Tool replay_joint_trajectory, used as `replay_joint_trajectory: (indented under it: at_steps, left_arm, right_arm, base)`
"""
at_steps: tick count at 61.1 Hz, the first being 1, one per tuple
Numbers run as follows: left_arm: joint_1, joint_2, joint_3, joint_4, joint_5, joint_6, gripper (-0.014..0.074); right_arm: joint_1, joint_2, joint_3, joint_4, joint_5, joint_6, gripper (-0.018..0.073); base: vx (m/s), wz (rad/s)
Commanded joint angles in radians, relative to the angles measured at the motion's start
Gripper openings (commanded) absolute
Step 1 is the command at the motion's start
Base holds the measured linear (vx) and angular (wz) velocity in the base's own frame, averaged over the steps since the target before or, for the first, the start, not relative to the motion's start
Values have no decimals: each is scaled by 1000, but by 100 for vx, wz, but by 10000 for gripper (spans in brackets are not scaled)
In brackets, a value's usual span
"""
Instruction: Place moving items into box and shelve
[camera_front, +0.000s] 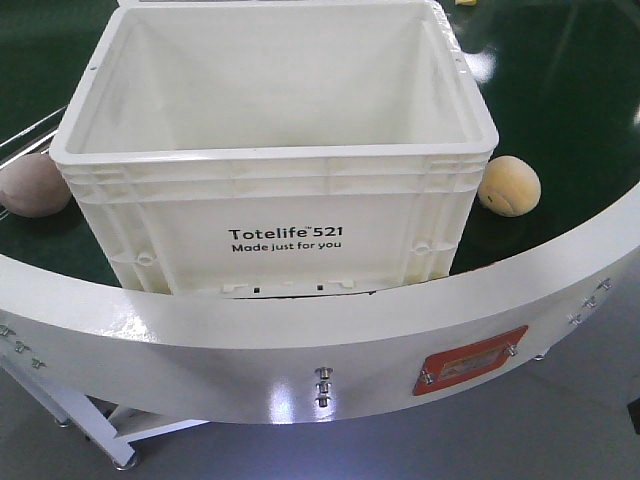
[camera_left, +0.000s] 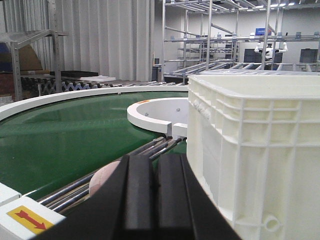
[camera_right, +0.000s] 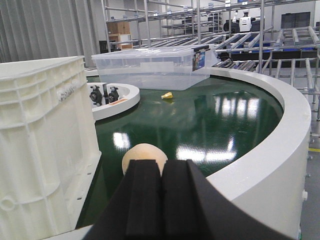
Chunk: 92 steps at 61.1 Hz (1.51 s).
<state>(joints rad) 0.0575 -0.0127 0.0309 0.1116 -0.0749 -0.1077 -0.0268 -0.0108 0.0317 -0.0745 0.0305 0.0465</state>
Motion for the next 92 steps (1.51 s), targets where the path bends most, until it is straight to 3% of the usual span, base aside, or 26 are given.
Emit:
replay_joint_trajectory:
  at_steps: [1, 46, 58, 66, 78, 84, 92]
  left_arm:
    - [0, -14, 26, -4, -84, -8, -13]
    - [0, -14, 22, -4, -120, -8, -13]
    - [-3, -13, -123, -4, -137, -11, -13]
    - [-3, 18, -316, -4, 10, -11, -13]
    - [-3, 173, -564, -4, 337, 0, -13]
    - [-3, 263, -635, -4, 483, 3, -13]
    - [-3, 367, -647, -4, 594, 3, -13]
  right_arm:
    - [-8, -13, 18, -1, -81, -9, -15]
    - [-8, -13, 13, -7, -132, -12, -15]
    - [-8, -13, -138, -9, -87, -15, -15]
    - [-8, 24, -303, -29, 26, -39, -15]
    - [-8, 188, -508, -54, 214, -70, -15]
    - [-8, 285, -571, -53, 302, -69, -15]
    - [-8, 404, -578, -53, 352, -68, -15]
  base:
    - [0, 0]
    - [0, 0]
    - [0, 0]
    - [0, 0]
    - [0, 0]
    - [0, 0]
    - [0, 0]
